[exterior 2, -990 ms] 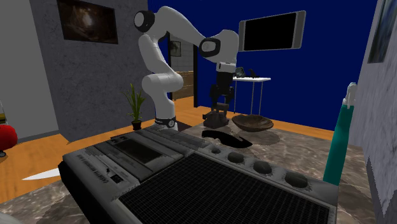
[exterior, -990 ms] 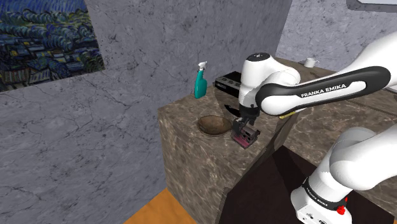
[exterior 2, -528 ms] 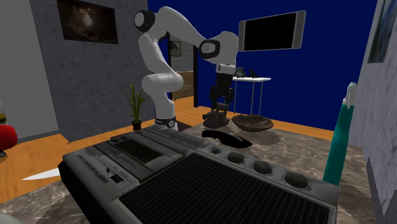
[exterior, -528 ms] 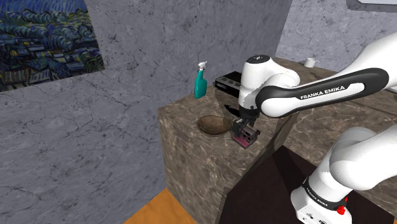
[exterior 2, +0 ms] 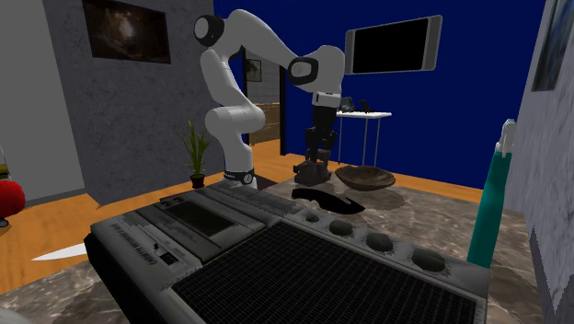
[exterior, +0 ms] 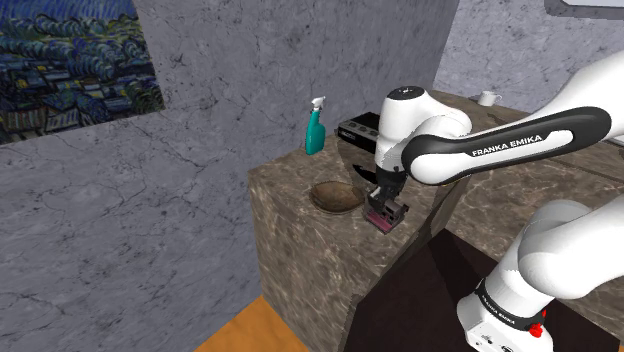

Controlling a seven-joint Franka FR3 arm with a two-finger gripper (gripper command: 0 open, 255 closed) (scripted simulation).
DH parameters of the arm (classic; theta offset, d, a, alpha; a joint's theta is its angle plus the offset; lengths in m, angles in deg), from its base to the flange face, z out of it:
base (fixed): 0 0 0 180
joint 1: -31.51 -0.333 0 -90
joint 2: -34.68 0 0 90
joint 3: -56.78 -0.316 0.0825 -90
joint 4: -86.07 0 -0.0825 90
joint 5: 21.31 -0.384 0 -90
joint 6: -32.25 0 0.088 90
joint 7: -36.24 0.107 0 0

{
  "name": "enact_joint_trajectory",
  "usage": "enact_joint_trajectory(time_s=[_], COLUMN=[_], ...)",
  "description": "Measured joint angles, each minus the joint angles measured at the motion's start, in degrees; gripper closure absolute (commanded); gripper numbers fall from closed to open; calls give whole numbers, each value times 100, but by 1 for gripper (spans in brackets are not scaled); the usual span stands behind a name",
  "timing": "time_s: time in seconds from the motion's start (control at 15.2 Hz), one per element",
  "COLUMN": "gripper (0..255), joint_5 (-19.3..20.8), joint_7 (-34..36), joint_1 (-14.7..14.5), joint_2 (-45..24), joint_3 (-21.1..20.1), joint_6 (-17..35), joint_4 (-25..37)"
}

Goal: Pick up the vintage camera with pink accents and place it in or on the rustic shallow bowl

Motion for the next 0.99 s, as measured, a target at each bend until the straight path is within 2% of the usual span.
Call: enact_joint_trajectory(time_s=[0.26, 0.99], gripper=[255, 255], joint_5=[-3, -32], joint_7=[-8, -153], joint_1=[-3, -29], joint_2=[23, 372], joint_3=[5, 109], joint_6=[-46, -946], joint_4=[20, 580])
